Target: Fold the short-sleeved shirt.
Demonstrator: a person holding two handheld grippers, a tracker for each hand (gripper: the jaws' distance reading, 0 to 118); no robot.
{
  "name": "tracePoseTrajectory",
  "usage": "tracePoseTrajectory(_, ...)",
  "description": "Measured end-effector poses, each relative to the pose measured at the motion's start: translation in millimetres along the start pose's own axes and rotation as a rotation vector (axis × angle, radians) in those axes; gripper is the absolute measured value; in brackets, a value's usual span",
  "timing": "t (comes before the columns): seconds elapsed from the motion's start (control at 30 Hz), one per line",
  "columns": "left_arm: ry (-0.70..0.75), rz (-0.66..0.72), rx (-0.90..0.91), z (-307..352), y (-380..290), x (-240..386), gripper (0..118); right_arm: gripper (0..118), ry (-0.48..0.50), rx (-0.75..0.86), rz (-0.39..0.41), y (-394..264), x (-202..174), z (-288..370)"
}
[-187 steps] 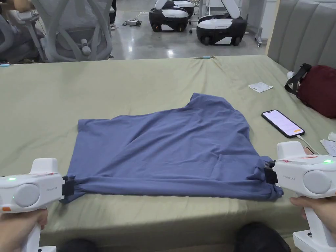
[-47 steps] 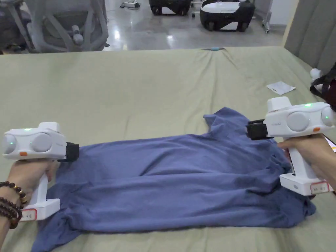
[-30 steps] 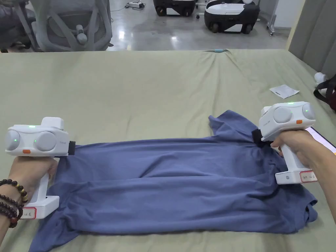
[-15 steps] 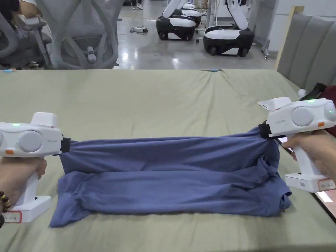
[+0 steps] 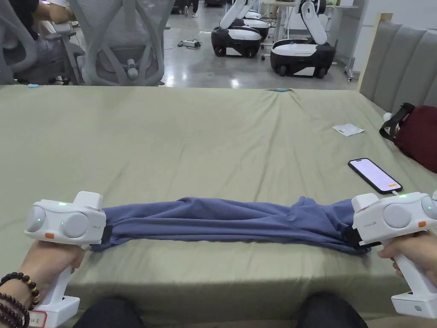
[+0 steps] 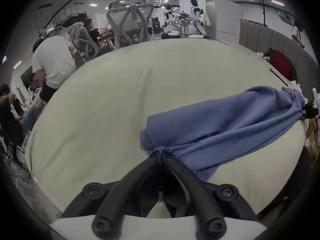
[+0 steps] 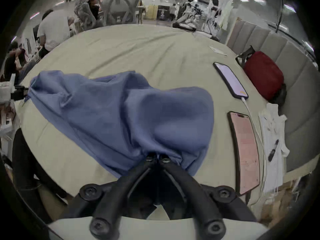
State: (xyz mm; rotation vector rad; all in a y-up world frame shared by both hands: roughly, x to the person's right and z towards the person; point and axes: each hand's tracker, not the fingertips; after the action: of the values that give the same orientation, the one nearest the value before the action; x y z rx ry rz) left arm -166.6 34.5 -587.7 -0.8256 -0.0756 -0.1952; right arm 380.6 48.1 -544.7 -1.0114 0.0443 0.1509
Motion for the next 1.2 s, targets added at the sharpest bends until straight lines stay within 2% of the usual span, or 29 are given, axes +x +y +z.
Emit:
tracePoseTrajectory(0.03,-0.002,0.014,-0.011,1,4,-1,3,5,-0.001,-0.004,-0.027,4,1,3)
tracePoseTrajectory(0.07,-0.007,0.024,-0.016,4,8,-2,14,15,-0.001,-0.009,-0.029,7,2,6)
tracePoseTrajectory(0.1,-0.012,0.033,-0.015,6,12,-5,35,33,-0.007,0.003,-0.018,8,1,16)
tracePoseTrajectory(0.13,-0.011,0.04,-0.003,10,14,-9,67,66,-0.047,0.051,0.002,10,1,26)
tracePoseTrajectory(0.17,0.007,0.049,0.042,15,16,-12,107,111,-0.063,0.087,0.011,10,1,35)
tracePoseTrajectory(0.2,0.004,0.063,0.09,22,18,-16,118,118,-0.067,0.139,0.015,10,0,44)
tracePoseTrajectory(0.23,-0.027,0.083,0.116,27,20,-21,111,111,-0.064,0.186,0.016,11,0,52)
tracePoseTrajectory(0.27,-0.082,0.122,0.14,35,22,-23,111,110,-0.049,0.254,0.026,12,0,63)
tracePoseTrajectory(0.33,-0.114,0.185,0.119,41,32,-27,104,110,-0.039,0.253,-0.051,18,-4,72)
tracePoseTrajectory(0.37,-0.112,0.186,0.114,44,34,-28,89,105,-0.048,0.271,-0.071,27,-7,75)
tracePoseTrajectory(0.4,-0.107,0.184,0.131,47,35,-27,68,92,-0.049,0.317,-0.085,29,-11,79)
tracePoseTrajectory(0.43,-0.104,0.171,0.151,48,36,-26,30,65,-0.05,0.344,-0.071,31,-15,81)
tracePoseTrajectory(0.47,-0.08,0.155,0.158,47,36,-26,0,8,-0.058,0.354,-0.057,33,-18,80)
tracePoseTrajectory(0.5,-0.08,0.16,0.16,47,37,-25,0,0,-0.065,0.349,-0.07,33,-28,80)
tracePoseTrajectory(0.57,-0.123,0.165,0.135,44,37,-28,0,0,-0.07,0.333,-0.057,36,-39,76)
tracePoseTrajectory(0.63,-0.166,0.211,0.137,39,31,-34,0,0,-0.024,0.348,-0.063,32,-38,81)
tracePoseTrajectory(0.67,-0.172,0.221,0.141,36,29,-37,22,0,-0.015,0.348,-0.062,32,-39,81)
tracePoseTrajectory(0.7,-0.191,0.236,0.144,32,27,-41,56,0,-0.008,0.345,-0.059,31,-40,81)
tracePoseTrajectory(0.73,-0.244,0.259,0.144,26,23,-46,96,0,-0.006,0.341,-0.055,31,-41,81)
tracePoseTrajectory(0.77,-0.284,0.279,0.133,19,21,-49,118,0,-0.009,0.331,-0.046,33,-43,80)
tracePoseTrajectory(0.8,-0.37,0.341,0.166,15,17,-53,107,0,-0.01,0.328,-0.044,34,-44,78)
tracePoseTrajectory(0.83,-0.404,0.39,0.142,6,17,-57,102,0,-0.008,0.326,-0.043,34,-44,78)
tracePoseTrajectory(0.9,-0.437,0.455,0.079,-2,8,-58,107,0,0.013,0.303,-0.053,39,-38,63)
tracePoseTrajectory(0.93,-0.42,0.458,0.061,-7,6,-56,106,0,0.018,0.3,-0.053,40,-36,61)
tracePoseTrajectory(1.0,-0.401,0.429,0.059,-24,5,-46,92,0,0.026,0.291,-0.054,43,-33,55)
tracePoseTrajectory(1.1,-0.319,0.351,0.087,-30,9,-26,74,0,0.007,0.294,-0.03,35,-54,63)
tracePoseTrajectory(1.13,-0.309,0.336,0.077,-32,12,-21,66,0,0.009,0.288,-0.027,34,-55,62)
tracePoseTrajectory(1.17,-0.286,0.303,0.067,-32,15,-18,48,0,0.01,0.279,-0.025,35,-58,62)
tracePoseTrajectory(1.2,-0.275,0.269,0.062,-30,16,-16,26,0,0.012,0.276,-0.026,35,-59,61)
